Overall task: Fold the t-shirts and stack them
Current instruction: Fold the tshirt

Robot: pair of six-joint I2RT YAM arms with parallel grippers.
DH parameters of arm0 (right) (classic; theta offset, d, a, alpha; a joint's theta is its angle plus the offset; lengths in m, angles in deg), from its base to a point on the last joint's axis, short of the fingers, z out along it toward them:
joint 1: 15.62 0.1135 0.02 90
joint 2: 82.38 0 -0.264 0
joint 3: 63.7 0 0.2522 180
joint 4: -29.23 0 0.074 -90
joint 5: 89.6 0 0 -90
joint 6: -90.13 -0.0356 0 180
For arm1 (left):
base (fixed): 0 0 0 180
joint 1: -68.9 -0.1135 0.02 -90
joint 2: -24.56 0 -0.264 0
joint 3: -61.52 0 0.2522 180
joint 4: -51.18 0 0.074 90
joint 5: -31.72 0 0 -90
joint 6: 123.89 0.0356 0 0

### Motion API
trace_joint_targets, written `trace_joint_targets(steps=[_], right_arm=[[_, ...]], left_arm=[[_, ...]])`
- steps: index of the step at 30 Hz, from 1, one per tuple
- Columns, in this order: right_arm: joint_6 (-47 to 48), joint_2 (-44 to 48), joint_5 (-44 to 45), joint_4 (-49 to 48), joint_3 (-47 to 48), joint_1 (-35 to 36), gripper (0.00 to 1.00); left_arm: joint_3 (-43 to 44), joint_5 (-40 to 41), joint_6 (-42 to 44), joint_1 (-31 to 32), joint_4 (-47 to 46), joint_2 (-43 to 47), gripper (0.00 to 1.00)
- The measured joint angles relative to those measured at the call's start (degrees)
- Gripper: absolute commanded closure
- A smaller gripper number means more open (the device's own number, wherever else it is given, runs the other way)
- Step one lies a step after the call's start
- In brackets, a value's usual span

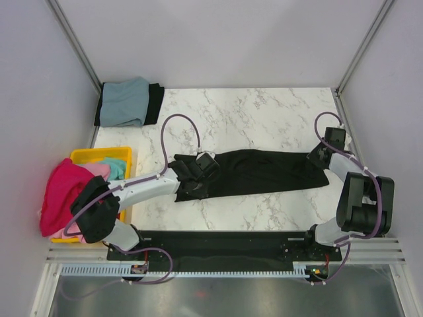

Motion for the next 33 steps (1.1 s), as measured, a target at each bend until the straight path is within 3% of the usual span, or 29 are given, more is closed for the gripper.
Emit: trace_joint_targets(steps=[4,10,17,25,33], right_arm=[[-0.8,1.5,-1.2,2.7,4.0,-0.5,1.0],[-2.2,-3.5,-3.5,3.3,20.6,-0.7,1.0],[-3.0,-16.0,-7.3,3.3,33.2,-0.7,1.0],[-3.5,-23.1,-10.9,4.4,34.7,-0.7,1.0],[-3.4,-23.1,-12.5,4.2,34.8,-1.6,1.0]], left_arm=[[5.9,-0.1,3.7,-2.5,3.9,1.6,0.98],[20.3,-1.6,12.9,-13.7,6.5,1.6,0.98],[39.8,-0.7,21.3,-24.3,9.7,-10.7,0.98],[50.9,1.6,26.4,-26.0,12.3,-23.4,0.98],[52.2,3.9,28.8,-25.0,14.3,-22.6,0.98]])
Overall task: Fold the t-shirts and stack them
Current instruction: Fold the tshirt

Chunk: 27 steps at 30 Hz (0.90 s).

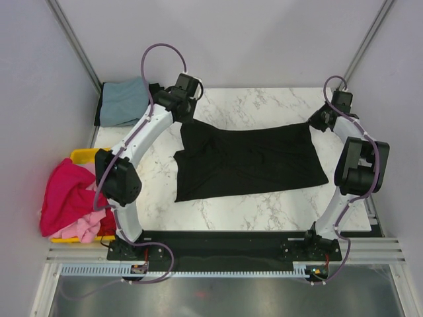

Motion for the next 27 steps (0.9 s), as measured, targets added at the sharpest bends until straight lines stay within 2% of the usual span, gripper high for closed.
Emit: trace_joint_targets(steps=[9,14,21,27], right_arm=[[0.0,8.4,-0.2,-1.0,-8.5,-2.8,1.0],[0.1,9.6,-0.7,-2.3,-13.5,-4.0,1.0],[0.1,10.4,-1.2,-2.4,-18.1,-5.3,1.0],[0.1,14.7,-1.2,-2.8,-21.0,-6.3,1.0]], left_arm=[[-15.4,1.8,-1.7,6.4,1.1,11.5,0.98],[-23.7,2.5,-4.7,10.2,1.6,14.1,0.98],[-29.7,2.6,-8.1,13.0,2.4,14.6,0.98],[-32.5,2.5,-10.7,14.9,3.2,17.5,0.98]])
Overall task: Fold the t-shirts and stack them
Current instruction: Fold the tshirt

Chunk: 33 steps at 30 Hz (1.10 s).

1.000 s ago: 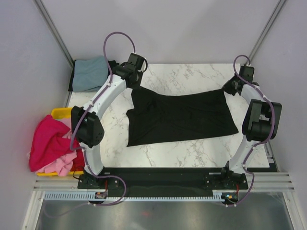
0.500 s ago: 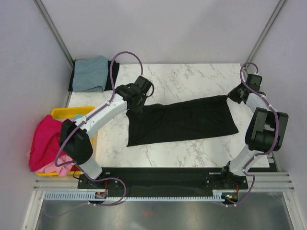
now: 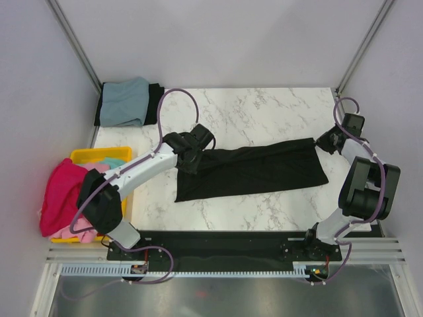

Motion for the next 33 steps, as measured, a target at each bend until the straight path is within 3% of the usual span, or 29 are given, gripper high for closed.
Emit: trace_joint_targets(steps=[10,13,14,15,16,17,19,24,28,29,33], right_arm=[[0.1,2.5,1.8,-0.5,-6.2,-1.2,1.0],[-0.1,3.2,3.0,-0.3,-8.7,-2.0,0.99],[-0.1,3.5,3.2,-0.4,-9.3,-2.3,0.72],[-0.3,3.7,3.3,-0.4,-9.8,-2.5,0.49],[-0.5,4.1,3.2,-0.5,-10.4,-2.6,0.32],[-0.8,4.7,3.0,-0.6,-11.1,-2.7,0.2],[-0.3,6.4,2.9,-0.7,-12.5,-2.8,0.13],[-0.3,13.9,4.8,0.1,-14.3,-2.9,0.12],[-0.7,20.9,4.8,-0.4,-14.0,-2.5,0.18],[-0.7,21.9,4.7,-0.5,-13.4,-2.0,0.24],[0.3,20.1,4.0,-1.4,-9.9,2.9,0.29]], left_arm=[[-5.5,-2.1,-4.3,3.1,0.9,4.2,0.96],[-7.6,-3.5,-5.8,4.2,1.0,4.2,0.74],[-8.4,-4.0,-6.4,4.8,1.1,4.3,0.65],[-9.2,-4.6,-7.0,5.2,1.2,4.4,0.47],[-9.9,-5.0,-7.6,5.6,1.3,4.7,0.34],[-10.6,-5.6,-8.5,5.7,1.6,5.2,0.26],[-11.0,-6.4,-9.1,5.9,2.1,6.2,0.26],[-10.0,-7.1,-10.1,5.9,2.9,10.6,0.25],[-7.6,-6.0,-10.5,5.7,2.7,11.8,0.26],[-7.5,-5.9,-10.7,5.5,2.2,11.7,0.27],[-8.3,-6.6,-11.7,2.3,-0.7,10.4,0.33]])
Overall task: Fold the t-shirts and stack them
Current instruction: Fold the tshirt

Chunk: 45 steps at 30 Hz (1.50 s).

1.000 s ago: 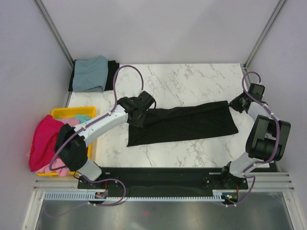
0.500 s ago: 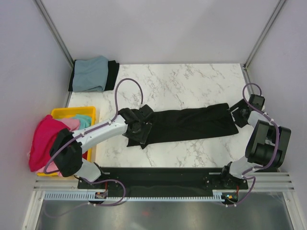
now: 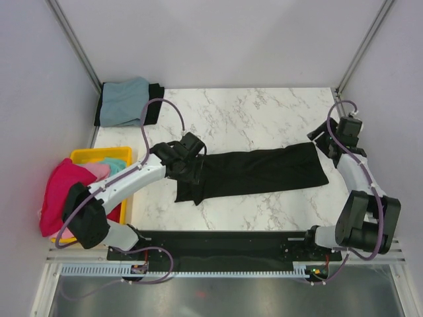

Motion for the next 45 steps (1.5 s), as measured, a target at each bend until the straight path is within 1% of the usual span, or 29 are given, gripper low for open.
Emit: trace_joint_targets(steps=[2,4,5,8,9,13,16,21,23,26,28,29,31,33,34,35,37,38,39,40,41,42,45], right_arm=[[1.0,-3.2,-0.1,-0.3,1.0,2.6,0.32],[2.1,-7.6,0.0,-0.3,1.5,5.0,0.32],[2.6,-9.8,0.3,0.0,1.5,6.0,0.32],[3.2,-14.5,1.1,1.1,0.7,7.6,0.32],[3.2,-15.2,1.4,1.3,0.1,8.0,0.32],[3.1,-15.6,2.8,0.9,-2.1,9.9,0.31],[2.4,-15.4,2.7,-3.0,-3.8,12.9,0.31],[-1.6,-12.8,-0.1,-12.4,-10.3,20.0,0.3],[-4.1,-10.8,-1.7,-14.7,-13.2,23.0,0.29],[-9.9,-7.0,-2.8,-16.7,-17.6,29.8,0.29],[-15.6,-4.4,-2.1,-17.5,-20.3,37.2,0.27],[-18.9,-3.3,-0.8,-17.5,-21.2,42.6,0.26],[-24.2,-2.1,0.7,-16.3,-21.3,53.5,0.23],[-28.4,-1.9,2.8,-12.5,-19.1,65.1,0.21],[-29.5,-1.9,3.2,-10.5,-17.4,69.4,0.19],[-30.1,-1.9,3.8,-8.2,-15.1,72.8,0.18],[-29.5,-2.2,5.2,-3.8,-9.6,76.1,0.14],[-28.4,-2.7,7.0,-0.2,-4.9,77.0,0.13],[-27.2,-3.0,9.1,2.1,-1.0,77.3,0.1],[-26.1,-3.0,10.9,3.8,1.9,77.2,0.09],[-24.4,-2.9,13.3,5.9,5.4,76.9,0.09],[-22.7,-2.8,15.5,7.5,8.3,76.4,0.07],[-17.5,-2.7,19.8,11.2,14.3,72.8,0.09]], left_arm=[[-1.4,-0.8,-0.5,-2.8,-2.7,-1.6,0.34],[-2.9,-1.6,-0.7,-5.3,-5.2,-4.2,0.39],[-3.5,-2.1,-0.8,-6.3,-6.3,-5.7,0.44],[-4.0,-3.8,-1.0,-7.8,-9.0,-10.8,0.48],[-4.0,-4.4,-1.0,-8.0,-10.0,-12.6,0.52],[-3.7,-5.9,-1.3,-9.1,-12.5,-19.2,0.53],[-0.2,-6.7,-1.5,-10.2,-12.4,-22.2,0.55],[8.7,-7.7,-1.4,-12.8,-11.7,-29.1,0.56],[14.6,-8.0,-1.2,-14.1,-11.2,-33.1,0.56],[28.4,-8.4,-0.5,-16.1,-8.6,-42.2,0.55],[39.4,-8.7,0.2,-17.4,-6.4,-48.8,0.54],[47.5,-8.9,0.7,-18.1,-3.9,-53.3,0.53],[62.7,-10.1,1.6,-19.2,-3.0,-62.4,0.52],[77.3,-13.0,2.2,-20.3,-2.3,-70.7,0.51],[81.1,-14.9,2.5,-20.9,-3.1,-73.0,0.48],[82.1,-16.5,2.8,-21.3,-3.8,-73.7,0.4],[81.2,-19.4,3.4,-22.0,-5.6,-73.5,0.3],[80.3,-20.7,3.9,-22.3,-6.9,-73.0,0.19],[79.9,-21.2,4.4,-22.5,-7.4,-72.6,0.15],[79.6,-21.8,4.8,-22.6,-7.7,-72.1,0.11],[79.4,-22.3,5.2,-22.6,-7.9,-71.5,0.03],[79.2,-22.7,5.7,-22.6,-8.1,-70.6,0.01],[78.7,-23.6,7.0,-22.8,-8.6,-67.0,0.01]])
